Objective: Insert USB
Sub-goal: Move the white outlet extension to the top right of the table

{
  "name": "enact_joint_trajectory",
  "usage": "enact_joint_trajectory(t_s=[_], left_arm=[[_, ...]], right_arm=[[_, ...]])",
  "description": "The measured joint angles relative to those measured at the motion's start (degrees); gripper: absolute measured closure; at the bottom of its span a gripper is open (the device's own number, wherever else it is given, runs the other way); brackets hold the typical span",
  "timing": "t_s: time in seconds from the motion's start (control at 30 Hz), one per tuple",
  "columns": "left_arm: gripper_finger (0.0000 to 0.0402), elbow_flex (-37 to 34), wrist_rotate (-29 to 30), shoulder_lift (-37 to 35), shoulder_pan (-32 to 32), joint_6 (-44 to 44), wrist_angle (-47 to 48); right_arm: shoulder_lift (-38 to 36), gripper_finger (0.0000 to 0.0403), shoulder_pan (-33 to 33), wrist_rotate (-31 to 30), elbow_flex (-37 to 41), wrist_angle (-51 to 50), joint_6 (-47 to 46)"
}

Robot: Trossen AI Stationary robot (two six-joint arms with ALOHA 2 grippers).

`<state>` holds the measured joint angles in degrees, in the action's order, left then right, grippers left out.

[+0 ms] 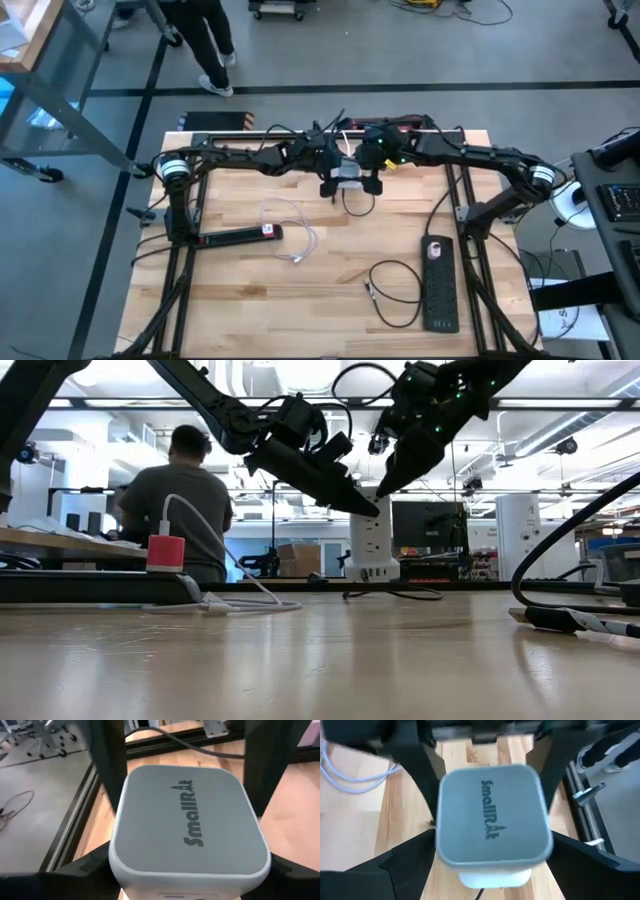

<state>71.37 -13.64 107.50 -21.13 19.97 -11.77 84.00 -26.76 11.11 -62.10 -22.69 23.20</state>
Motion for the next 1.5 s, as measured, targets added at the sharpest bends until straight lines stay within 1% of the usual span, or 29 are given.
enact_joint_trajectory(t_s=[0.23,0.43,0.53,0.67,0.87,1.0,1.23,1.3,1.4,1.5], left_arm=[[0.0120,0.0,-0.5,0.0,0.2,0.0,0.8],[0.0120,0.0,-0.5,0.0,0.2,0.1,0.9],[0.0120,0.1,-0.7,0.0,0.2,0.0,0.7],[0.0118,0.1,-0.7,0.0,0.2,-0.4,0.9],[0.0113,0.0,-1.8,0.2,0.2,-0.6,1.2],[0.0091,0.0,-2.4,0.2,0.2,-0.2,1.4],[0.0045,0.2,0.6,-2.4,0.0,5.5,4.4],[0.0035,0.2,1.6,-3.4,-0.2,6.1,6.5],[0.0025,0.2,4.8,-5.1,-0.2,7.0,9.6],[0.0021,0.2,8.4,-6.6,-0.6,7.0,12.6]], right_arm=[[3.2,0.0059,0.0,0.0,-0.4,2.0,1.7],[3.3,0.0061,0.0,-0.1,-2.0,1.7,2.0],[3.2,0.0078,0.0,0.2,-2.3,1.8,2.0],[3.9,0.0120,0.1,0.3,-2.3,1.8,2.2],[4.7,0.0124,0.1,0.0,-2.3,1.4,2.1],[4.5,0.0124,0.0,-0.1,-2.5,0.6,0.5],[2.2,0.0124,-2.3,0.4,-2.5,-0.6,-1.4],[2.0,0.0124,-3.1,-0.1,-2.1,-1.8,-2.5],[1.5,0.0124,-5.1,-3.1,-1.2,-4.0,-4.4],[0.1,0.0124,-6.9,-9.0,0.3,-4.4,-6.7]])
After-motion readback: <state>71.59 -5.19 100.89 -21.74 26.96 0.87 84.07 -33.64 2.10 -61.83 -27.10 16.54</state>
